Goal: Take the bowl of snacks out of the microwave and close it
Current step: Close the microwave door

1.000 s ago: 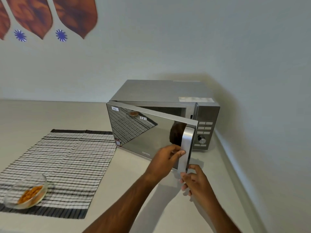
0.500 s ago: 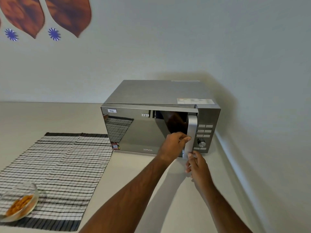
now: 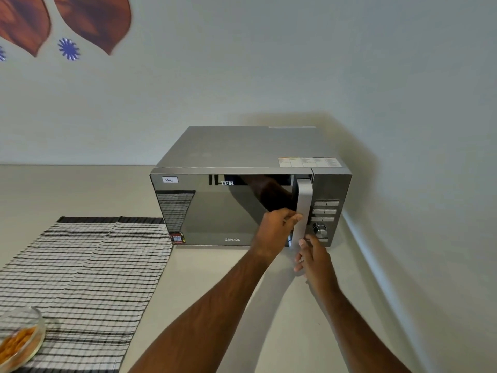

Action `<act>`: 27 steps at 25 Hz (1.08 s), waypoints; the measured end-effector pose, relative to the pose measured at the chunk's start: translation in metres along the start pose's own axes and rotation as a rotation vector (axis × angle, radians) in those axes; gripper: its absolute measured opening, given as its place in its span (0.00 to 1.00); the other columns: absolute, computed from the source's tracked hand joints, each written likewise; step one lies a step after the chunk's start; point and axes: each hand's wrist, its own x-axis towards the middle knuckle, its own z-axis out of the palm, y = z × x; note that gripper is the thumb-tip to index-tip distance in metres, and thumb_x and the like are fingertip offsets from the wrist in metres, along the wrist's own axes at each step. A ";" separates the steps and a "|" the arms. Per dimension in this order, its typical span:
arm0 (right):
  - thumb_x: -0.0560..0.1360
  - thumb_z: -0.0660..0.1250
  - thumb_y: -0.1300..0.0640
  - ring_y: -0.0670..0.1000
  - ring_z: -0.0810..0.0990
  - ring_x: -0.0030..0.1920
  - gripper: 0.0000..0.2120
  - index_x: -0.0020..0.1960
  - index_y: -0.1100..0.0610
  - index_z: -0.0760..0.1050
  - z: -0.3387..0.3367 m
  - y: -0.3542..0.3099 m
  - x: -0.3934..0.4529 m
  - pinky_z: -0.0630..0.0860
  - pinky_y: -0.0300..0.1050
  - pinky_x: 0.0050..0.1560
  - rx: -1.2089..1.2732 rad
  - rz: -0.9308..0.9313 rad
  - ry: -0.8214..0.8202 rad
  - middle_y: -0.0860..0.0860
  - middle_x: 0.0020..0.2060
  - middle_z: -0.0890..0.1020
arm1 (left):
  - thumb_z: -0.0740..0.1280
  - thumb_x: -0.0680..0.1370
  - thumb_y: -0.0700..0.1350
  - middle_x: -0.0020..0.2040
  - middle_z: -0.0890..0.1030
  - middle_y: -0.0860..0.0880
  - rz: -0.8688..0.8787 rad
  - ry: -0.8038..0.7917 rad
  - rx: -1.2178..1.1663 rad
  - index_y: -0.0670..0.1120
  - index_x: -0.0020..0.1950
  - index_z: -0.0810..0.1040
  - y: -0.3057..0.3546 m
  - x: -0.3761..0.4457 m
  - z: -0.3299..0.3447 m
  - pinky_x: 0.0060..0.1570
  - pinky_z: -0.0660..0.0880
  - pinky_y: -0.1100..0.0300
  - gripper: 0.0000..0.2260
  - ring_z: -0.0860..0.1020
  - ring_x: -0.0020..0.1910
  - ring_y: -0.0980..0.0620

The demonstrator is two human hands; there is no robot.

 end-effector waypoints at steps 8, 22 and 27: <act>0.84 0.65 0.47 0.54 0.86 0.42 0.08 0.53 0.52 0.72 0.020 0.021 -0.035 0.84 0.52 0.45 -0.232 -0.149 0.107 0.50 0.41 0.85 | 0.65 0.85 0.55 0.68 0.82 0.48 -0.028 -0.039 0.229 0.50 0.72 0.78 -0.077 -0.056 -0.024 0.64 0.75 0.61 0.18 0.80 0.66 0.52; 0.83 0.46 0.32 0.55 0.46 0.87 0.41 0.86 0.56 0.45 0.077 0.028 -0.058 0.44 0.53 0.86 -0.917 -0.352 -0.312 0.53 0.87 0.48 | 0.49 0.86 0.63 0.87 0.47 0.43 -0.185 -0.208 0.727 0.41 0.86 0.47 -0.178 -0.148 -0.092 0.82 0.38 0.50 0.36 0.43 0.86 0.44; 0.85 0.45 0.36 0.55 0.45 0.87 0.37 0.86 0.57 0.44 0.077 0.026 -0.060 0.42 0.51 0.85 -0.936 -0.345 -0.326 0.54 0.87 0.48 | 0.49 0.87 0.63 0.87 0.46 0.43 -0.196 -0.252 0.742 0.41 0.86 0.45 -0.173 -0.147 -0.095 0.83 0.39 0.50 0.36 0.42 0.86 0.44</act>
